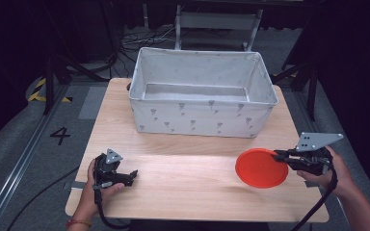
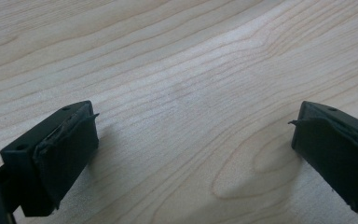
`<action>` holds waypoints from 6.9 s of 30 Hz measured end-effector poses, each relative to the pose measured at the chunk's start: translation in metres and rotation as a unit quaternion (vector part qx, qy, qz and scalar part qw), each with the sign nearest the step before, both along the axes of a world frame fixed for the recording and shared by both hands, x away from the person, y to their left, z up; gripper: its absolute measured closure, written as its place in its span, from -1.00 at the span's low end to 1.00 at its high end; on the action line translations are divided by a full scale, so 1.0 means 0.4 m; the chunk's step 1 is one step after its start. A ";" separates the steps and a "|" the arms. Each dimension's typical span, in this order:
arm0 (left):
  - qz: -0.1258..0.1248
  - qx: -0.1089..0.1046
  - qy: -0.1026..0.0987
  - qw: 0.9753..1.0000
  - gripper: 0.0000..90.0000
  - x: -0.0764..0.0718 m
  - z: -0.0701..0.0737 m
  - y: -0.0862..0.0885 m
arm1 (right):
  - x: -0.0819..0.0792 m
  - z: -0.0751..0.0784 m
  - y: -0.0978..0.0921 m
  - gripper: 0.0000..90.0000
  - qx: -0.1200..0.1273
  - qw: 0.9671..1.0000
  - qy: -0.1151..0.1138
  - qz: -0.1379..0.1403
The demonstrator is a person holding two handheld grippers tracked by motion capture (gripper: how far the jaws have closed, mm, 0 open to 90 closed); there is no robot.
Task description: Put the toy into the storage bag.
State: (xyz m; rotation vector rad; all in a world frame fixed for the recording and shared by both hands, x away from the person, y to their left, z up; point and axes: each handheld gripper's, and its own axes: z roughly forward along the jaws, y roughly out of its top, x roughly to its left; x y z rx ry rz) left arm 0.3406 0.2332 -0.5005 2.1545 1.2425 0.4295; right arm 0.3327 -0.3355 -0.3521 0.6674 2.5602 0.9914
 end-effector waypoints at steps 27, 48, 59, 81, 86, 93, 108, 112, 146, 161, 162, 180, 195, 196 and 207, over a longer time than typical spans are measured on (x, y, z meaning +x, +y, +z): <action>0.000 0.000 0.000 1.000 -0.99 0.000 0.000 0.000 | 0.034 0.216 -0.017 0.83 -0.005 0.998 -0.059 0.013; 0.001 0.000 0.000 1.000 -0.98 0.000 0.000 0.000 | 0.113 0.367 0.025 0.83 -0.005 0.995 -0.095 0.009; 0.002 0.000 0.000 1.000 -0.98 -0.001 0.000 0.000 | 0.178 0.444 0.049 0.83 0.009 0.993 -0.116 -0.007; 0.001 0.000 0.000 1.000 -0.99 0.000 0.000 0.000 | 0.385 0.429 0.057 0.83 0.018 0.993 -0.112 -0.044; 0.001 0.000 0.000 1.000 -0.99 0.000 0.000 0.000 | 0.434 0.399 0.059 0.83 0.018 0.993 -0.102 -0.050; 0.001 0.000 0.000 1.000 -0.99 0.000 0.000 0.000 | 0.470 0.345 0.077 0.83 0.027 0.994 -0.093 -0.040; 0.001 0.000 0.000 1.000 -0.99 0.000 0.000 0.000 | 0.515 0.245 0.124 0.83 -0.009 0.999 -0.051 -0.004; 0.001 0.000 0.000 1.000 -0.99 0.000 0.000 0.000 | 0.521 0.214 0.148 0.83 -0.040 0.998 -0.030 0.024; 0.000 0.002 0.000 1.000 -0.99 0.000 0.000 0.000 | 0.550 0.127 0.262 0.77 -0.228 0.961 0.108 0.113; 0.000 0.002 0.000 1.000 -0.99 0.000 0.000 0.000 | 0.511 0.164 0.227 0.41 -0.145 0.985 0.052 0.076; 0.000 0.002 0.000 1.000 -0.99 0.000 0.000 0.000 | 0.506 0.168 0.224 0.33 -0.136 0.987 0.045 0.073; 0.000 0.002 0.000 1.000 -0.99 0.000 0.001 0.000 | 0.389 0.199 0.116 -0.44 0.004 0.995 -0.064 -0.079; 0.000 0.002 0.000 1.000 -0.99 0.000 0.000 0.000 | 0.299 0.190 0.078 -0.54 0.022 0.987 -0.100 -0.120; 0.000 0.002 0.000 1.000 -0.99 0.000 0.000 0.000 | 0.295 0.189 0.076 -0.55 0.022 0.987 -0.102 -0.122; 0.000 0.002 0.000 1.000 -0.99 0.000 0.000 0.000 | 0.244 0.171 0.068 -0.58 0.012 0.985 -0.110 -0.133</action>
